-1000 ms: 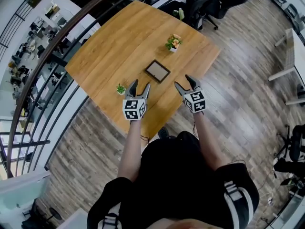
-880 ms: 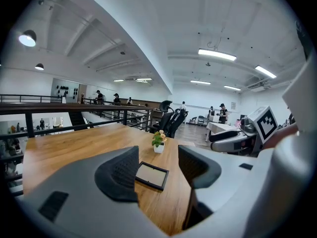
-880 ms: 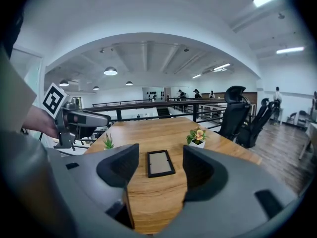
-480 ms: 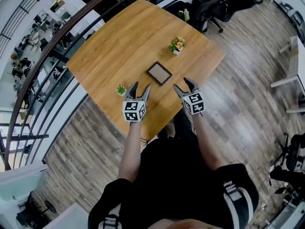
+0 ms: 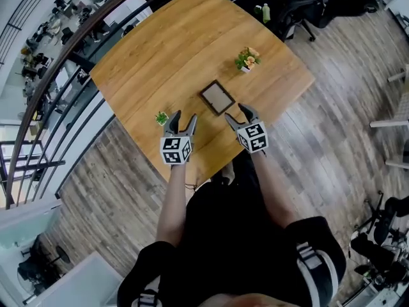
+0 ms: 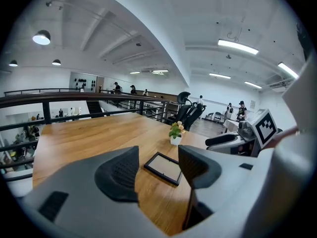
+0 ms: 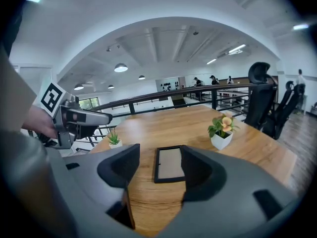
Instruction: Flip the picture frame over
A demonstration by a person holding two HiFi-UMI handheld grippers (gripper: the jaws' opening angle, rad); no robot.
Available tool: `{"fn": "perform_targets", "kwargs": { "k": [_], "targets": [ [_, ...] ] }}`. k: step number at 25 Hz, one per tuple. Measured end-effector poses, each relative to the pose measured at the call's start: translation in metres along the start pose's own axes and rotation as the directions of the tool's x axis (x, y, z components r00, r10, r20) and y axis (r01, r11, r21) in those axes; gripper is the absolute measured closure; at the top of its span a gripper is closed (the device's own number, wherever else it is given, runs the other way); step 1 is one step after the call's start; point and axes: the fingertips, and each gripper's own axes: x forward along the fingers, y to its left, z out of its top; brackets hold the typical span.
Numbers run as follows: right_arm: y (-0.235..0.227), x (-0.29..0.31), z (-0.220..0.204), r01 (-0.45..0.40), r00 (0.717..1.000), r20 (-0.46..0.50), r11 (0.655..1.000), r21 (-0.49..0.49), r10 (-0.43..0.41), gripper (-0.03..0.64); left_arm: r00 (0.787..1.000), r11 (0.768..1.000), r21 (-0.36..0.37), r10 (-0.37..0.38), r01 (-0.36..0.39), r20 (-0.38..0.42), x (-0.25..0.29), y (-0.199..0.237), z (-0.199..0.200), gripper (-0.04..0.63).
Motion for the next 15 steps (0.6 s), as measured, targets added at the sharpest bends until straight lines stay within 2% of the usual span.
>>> {"fn": "perform_targets", "kwargs": {
  "k": [6, 15],
  "targets": [
    [-0.002, 0.027, -0.012, -0.059, 0.997, -0.042, 0.998, 0.021, 0.06, 0.348, 0.998, 1.0, -0.015, 0.023, -0.023, -0.052, 0.012, 0.002, -0.017, 0.344],
    [-0.025, 0.05, -0.025, -0.086, 0.99, -0.107, 0.996, 0.021, 0.088, 0.356, 0.994, 0.996, -0.063, 0.055, -0.061, -0.094, 0.03, 0.006, -0.035, 0.344]
  ]
}}
